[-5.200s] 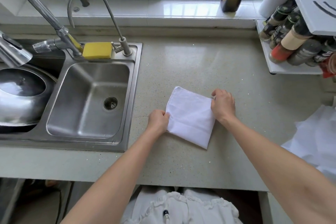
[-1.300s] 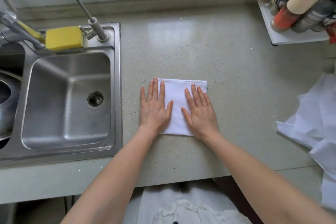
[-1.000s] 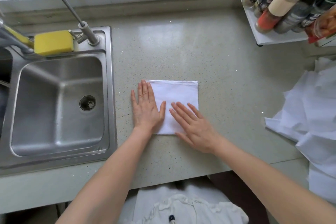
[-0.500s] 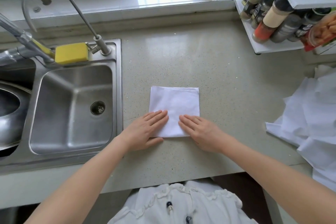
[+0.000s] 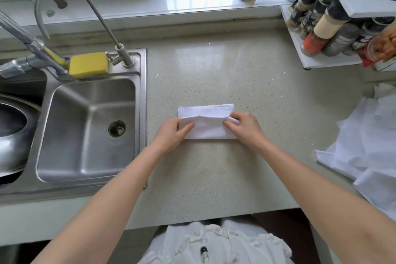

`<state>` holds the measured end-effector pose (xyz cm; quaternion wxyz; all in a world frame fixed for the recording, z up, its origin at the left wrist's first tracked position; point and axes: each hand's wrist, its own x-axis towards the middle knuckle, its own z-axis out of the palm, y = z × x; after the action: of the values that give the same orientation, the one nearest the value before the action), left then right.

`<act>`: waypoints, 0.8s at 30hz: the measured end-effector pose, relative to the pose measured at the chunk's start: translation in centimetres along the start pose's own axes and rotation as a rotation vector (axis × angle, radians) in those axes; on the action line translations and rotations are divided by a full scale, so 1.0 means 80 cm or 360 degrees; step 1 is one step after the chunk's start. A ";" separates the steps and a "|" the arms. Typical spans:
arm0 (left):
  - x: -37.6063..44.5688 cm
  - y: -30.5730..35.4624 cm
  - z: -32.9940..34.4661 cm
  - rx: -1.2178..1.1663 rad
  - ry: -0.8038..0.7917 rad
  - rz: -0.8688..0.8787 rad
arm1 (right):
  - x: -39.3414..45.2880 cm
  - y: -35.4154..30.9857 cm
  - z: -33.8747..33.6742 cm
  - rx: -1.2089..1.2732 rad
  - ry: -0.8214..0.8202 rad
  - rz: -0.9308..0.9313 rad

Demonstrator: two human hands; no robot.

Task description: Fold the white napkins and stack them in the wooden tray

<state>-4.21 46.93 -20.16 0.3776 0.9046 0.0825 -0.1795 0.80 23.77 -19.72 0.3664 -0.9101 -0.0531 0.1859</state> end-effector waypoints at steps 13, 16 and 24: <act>0.039 0.004 0.022 0.0519 0.0412 -0.0248 | 0.038 -0.013 0.017 -0.0947 0.0068 -0.0169; 0.040 0.006 0.023 0.0518 0.0438 -0.0268 | 0.040 -0.016 0.021 -0.0876 0.0069 -0.0102; 0.043 0.003 0.017 0.0524 0.0424 -0.0259 | 0.054 -0.028 0.025 -0.0878 0.0030 0.0073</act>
<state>-1.33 45.83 -22.22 0.1948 0.9601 0.1740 -0.0995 4.10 27.70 -20.77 0.1009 -0.9782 -0.0778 0.1642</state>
